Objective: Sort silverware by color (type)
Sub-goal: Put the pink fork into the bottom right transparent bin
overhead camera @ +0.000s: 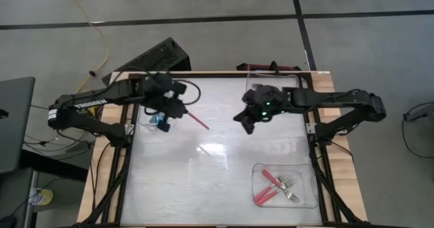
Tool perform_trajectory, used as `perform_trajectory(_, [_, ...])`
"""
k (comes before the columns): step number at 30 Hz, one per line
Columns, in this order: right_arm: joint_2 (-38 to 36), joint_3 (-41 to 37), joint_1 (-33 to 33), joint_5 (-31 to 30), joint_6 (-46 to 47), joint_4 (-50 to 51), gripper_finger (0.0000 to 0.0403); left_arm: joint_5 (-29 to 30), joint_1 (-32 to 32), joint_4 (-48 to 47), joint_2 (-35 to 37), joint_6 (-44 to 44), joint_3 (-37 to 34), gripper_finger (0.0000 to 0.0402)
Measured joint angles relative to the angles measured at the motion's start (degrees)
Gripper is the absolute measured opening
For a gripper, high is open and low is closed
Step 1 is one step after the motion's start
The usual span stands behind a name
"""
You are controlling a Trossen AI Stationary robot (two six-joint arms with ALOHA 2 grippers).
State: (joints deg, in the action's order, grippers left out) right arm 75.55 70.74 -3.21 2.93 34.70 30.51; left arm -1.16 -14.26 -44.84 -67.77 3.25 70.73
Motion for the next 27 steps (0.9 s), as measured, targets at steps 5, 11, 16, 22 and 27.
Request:
perform_trajectory(5, [3.76, 0.0, -0.76, 0.33, 3.37, -11.89, 0.01, -0.16, 3.47, 5.79, -1.87, -0.84, -2.0, 0.0001])
perform_trajectory(11, [8.77, 0.0, -3.27, 13.05, 8.57, -22.69, 0.0214, 0.3, 6.16, 6.77, -5.46, -2.46, -2.4, 0.0])
perform_trajectory(16, [13.04, 0.02, -3.25, 17.3, 12.83, -26.78, 0.0289, 4.2, 7.66, 8.05, -8.52, -2.03, -2.4, 0.0])
perform_trajectory(22, [17.45, -0.04, -3.69, 22.63, 17.0, -26.35, 0.0311, 8.3, 9.0, 9.65, -9.31, 0.37, -2.4, 0.0])
perform_trajectory(27, [19.96, -0.04, -3.53, 23.52, 16.5, -26.77, 0.0311, 8.32, 9.0, 10.13, -9.31, 0.13, -2.4, 0.0])
